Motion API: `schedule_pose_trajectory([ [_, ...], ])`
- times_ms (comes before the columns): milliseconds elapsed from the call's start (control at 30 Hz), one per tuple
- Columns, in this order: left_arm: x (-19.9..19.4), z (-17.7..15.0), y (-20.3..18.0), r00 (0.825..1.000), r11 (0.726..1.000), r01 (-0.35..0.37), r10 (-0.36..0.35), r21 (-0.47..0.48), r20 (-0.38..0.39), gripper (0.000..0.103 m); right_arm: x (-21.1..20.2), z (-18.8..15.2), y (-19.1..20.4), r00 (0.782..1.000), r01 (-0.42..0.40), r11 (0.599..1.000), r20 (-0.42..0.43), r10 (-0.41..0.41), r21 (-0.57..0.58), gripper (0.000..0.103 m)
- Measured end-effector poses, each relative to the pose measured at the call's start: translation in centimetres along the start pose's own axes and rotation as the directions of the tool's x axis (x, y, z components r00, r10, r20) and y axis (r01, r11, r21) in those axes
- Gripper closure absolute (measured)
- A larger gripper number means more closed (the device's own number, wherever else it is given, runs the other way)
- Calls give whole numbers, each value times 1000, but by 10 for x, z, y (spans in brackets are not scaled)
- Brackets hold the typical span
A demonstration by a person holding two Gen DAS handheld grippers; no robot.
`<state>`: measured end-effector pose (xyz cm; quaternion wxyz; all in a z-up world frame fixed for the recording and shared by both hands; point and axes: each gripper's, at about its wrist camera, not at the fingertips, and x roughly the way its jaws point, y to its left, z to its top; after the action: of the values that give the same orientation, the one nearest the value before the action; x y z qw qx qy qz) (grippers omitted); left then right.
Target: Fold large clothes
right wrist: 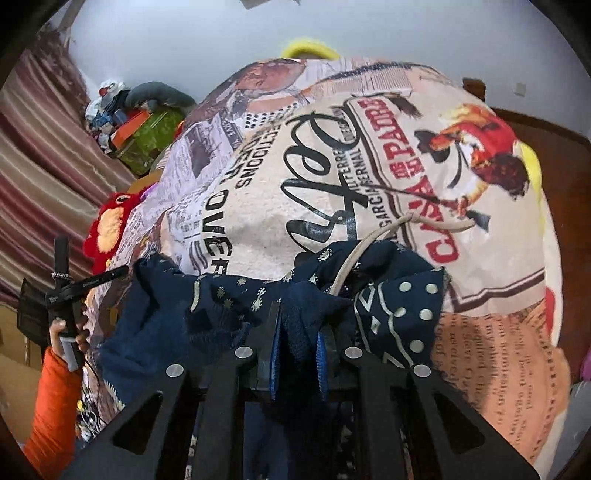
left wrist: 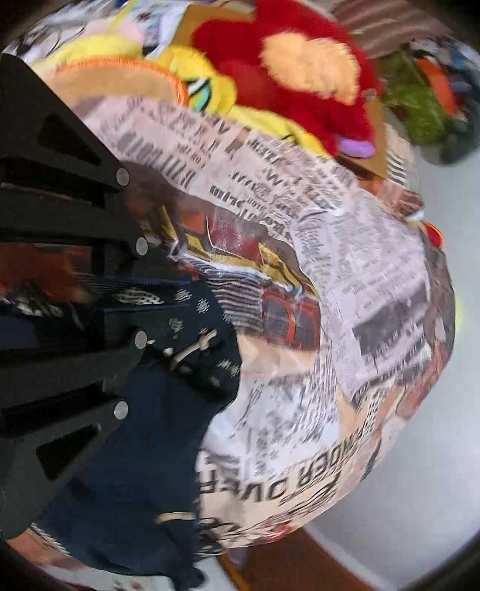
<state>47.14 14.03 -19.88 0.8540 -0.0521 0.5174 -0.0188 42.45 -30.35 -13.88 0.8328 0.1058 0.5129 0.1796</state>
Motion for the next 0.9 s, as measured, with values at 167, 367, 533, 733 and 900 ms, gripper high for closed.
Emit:
schedule_pose_trajectory([
  [167,-27,-7,-28,1000,993,2,-3,117,17,67,-30,-3,13,1000,6,999,27,-4,-54,85],
  [367,-40,-10,-64,998,977,52,-58,208,21,55,-60,-7,23,990,108,987,108,-96,-115,61],
  [533,-29,-11,-87,998,962,60,-65,265,9,49,-73,-8,26,983,138,978,145,-115,-159,49],
  [733,12,-14,-109,995,947,92,-74,308,-70,48,-35,-14,37,986,153,956,101,-131,-250,49],
  [900,40,-11,-123,986,955,143,-115,261,-120,48,7,-7,46,993,117,954,47,-108,-275,49],
])
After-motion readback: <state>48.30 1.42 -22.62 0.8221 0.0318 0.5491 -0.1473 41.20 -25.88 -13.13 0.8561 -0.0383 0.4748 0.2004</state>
